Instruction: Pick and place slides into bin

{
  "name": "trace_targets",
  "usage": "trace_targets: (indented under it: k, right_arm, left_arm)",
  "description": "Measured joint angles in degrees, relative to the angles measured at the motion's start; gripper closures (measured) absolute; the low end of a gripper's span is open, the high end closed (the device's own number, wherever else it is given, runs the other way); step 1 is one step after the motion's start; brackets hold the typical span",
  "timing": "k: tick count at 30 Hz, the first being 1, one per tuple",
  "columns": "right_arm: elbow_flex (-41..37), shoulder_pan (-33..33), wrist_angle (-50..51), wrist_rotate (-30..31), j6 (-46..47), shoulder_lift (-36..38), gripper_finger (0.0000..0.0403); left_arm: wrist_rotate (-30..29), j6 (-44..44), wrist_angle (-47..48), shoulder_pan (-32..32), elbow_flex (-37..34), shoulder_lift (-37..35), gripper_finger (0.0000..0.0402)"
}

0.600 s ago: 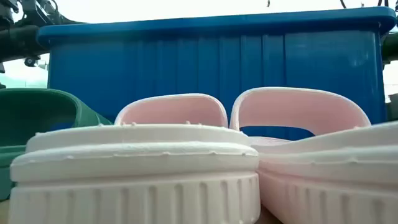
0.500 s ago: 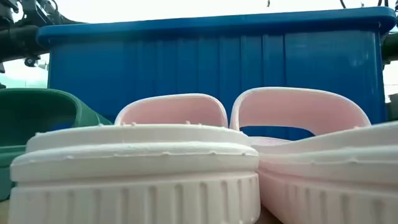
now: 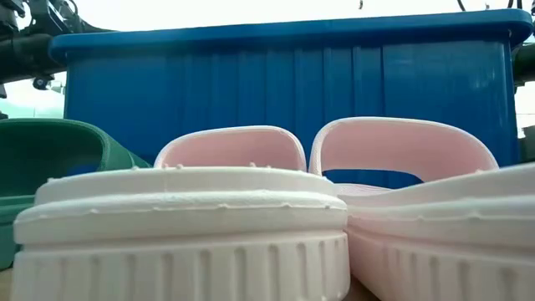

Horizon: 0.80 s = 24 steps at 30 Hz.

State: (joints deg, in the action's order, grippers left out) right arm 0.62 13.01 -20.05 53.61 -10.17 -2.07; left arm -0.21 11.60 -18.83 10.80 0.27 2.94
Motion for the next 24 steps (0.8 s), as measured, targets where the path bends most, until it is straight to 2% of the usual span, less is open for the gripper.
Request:
trace_targets:
  k: [24]
  right_arm:
    - [-0.01, -0.02, 0.04, 0.0, -0.03, 0.0, 0.0394]
  left_arm:
    - [-0.02, 0.0, 0.0, 0.0, 0.0, 0.0, 0.0402]
